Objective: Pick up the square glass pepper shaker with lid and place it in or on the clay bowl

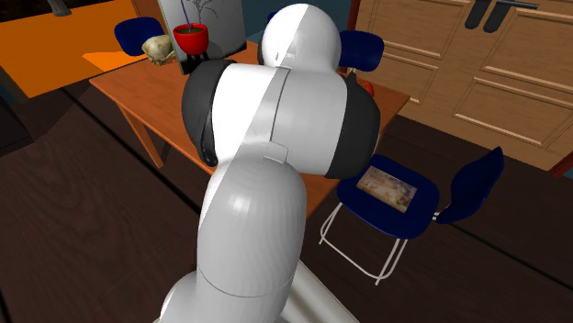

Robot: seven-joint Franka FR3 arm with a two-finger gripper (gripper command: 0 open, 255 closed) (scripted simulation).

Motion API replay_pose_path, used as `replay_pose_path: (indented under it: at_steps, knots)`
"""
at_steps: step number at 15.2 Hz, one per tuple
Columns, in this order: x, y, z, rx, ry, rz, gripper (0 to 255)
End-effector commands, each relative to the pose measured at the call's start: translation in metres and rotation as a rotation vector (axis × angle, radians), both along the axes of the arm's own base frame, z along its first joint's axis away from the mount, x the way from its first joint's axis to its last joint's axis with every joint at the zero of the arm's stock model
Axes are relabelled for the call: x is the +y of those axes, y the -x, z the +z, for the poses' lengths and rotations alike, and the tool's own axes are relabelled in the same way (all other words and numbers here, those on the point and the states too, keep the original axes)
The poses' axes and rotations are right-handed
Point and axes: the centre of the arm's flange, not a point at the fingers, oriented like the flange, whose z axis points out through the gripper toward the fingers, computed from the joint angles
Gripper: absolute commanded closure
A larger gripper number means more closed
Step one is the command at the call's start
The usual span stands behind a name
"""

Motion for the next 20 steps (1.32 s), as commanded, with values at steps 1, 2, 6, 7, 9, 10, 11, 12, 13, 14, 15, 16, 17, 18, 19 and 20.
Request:
replay_pose_path:
  at_steps: [1, 2, 6, 7, 9, 10, 11, 12, 13, 14, 15, 16, 17, 18, 19, 20]
  knots:
    - [0.001, -0.001, 0.01, 0.0, 0.0, 0.0, 255]
    - [0.001, -0.001, 0.015, 0.0, 0.0, 0.0, 255]
    - [0.001, -0.001, 0.036, 0.0, 0.0, 0.0, 255]
    - [0.001, -0.001, 0.042, 0.0, 0.0, 0.0, 255]
    - [0.001, -0.001, 0.052, 0.0, 0.0, 0.0, 255]
    - [0.001, -0.001, 0.058, 0.0, 0.0, 0.0, 255]
    - [0.001, -0.001, 0.063, 0.0, 0.0, 0.0, 255]
    - [0.001, 0.0, 0.063, 0.0, 0.0, 0.0, 255]
    - [-0.004, 0.012, 0.063, 0.0, 0.0, 0.0, 255]
    - [-0.008, 0.024, 0.064, 0.0, 0.0, 0.0, 255]
    - [-0.013, 0.037, 0.064, 0.0, 0.0, 0.0, 255]
    - [-0.018, 0.049, 0.065, 0.0, 0.0, 0.0, 255]
    - [-0.022, 0.061, 0.065, 0.0, 0.0, 0.0, 255]
    - [-0.027, 0.074, 0.066, 0.0, 0.0, 0.0, 255]
    - [-0.031, 0.086, 0.066, 0.0, 0.0, 0.0, 255]
    - [-0.036, 0.098, 0.067, 0.0, 0.0, 0.0, 255]
